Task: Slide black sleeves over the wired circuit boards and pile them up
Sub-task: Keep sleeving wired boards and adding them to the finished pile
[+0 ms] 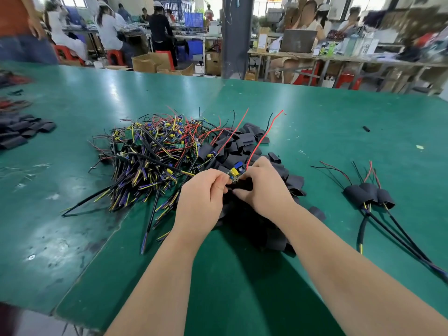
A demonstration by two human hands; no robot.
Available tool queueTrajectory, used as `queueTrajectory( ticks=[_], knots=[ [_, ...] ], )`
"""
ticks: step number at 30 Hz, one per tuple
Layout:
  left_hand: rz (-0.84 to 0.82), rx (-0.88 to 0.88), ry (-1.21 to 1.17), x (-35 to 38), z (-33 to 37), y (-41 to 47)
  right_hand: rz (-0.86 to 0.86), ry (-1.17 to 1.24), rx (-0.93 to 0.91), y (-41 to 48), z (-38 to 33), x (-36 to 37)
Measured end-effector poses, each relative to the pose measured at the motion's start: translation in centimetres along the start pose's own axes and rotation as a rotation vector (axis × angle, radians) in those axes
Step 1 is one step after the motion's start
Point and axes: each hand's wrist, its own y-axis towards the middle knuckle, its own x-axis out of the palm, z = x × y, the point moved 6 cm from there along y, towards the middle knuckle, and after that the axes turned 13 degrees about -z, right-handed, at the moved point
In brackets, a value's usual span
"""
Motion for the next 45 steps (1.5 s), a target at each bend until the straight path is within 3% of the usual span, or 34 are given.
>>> queueTrajectory(
  ticks=[6,10,12,14,22,28,36,45],
  knots=[
    [-0.031,0.016,0.008,0.1,0.6,-0.1,0.217,0.445,0.086,-3.2,2.6,-2.1],
    [-0.104,0.041,0.016,0.7,0.8,0.0,0.184,1.258,0.042,-5.9,5.1,-2.0],
    [-0.155,0.053,0.019,1.2,0.9,-0.1,0.246,1.610,-0.032,-7.1,6.4,-2.6],
    [-0.197,0.070,0.011,1.5,1.1,-0.2,0.359,1.809,-0.087,-8.0,8.0,-3.4],
    [-0.290,0.134,0.021,2.6,2.1,-0.6,0.723,2.063,0.081,-9.7,12.2,-4.0],
    [-0.304,0.137,0.014,2.7,2.3,-0.8,0.702,2.060,0.135,-9.4,11.9,-3.4],
    [-0.291,0.105,0.018,2.5,2.1,-0.7,0.475,2.055,-0.018,-9.1,10.1,-4.3],
    [-0.285,0.079,0.051,2.3,1.9,-0.6,0.439,2.051,-0.034,-9.4,9.4,-4.8]
  ],
)
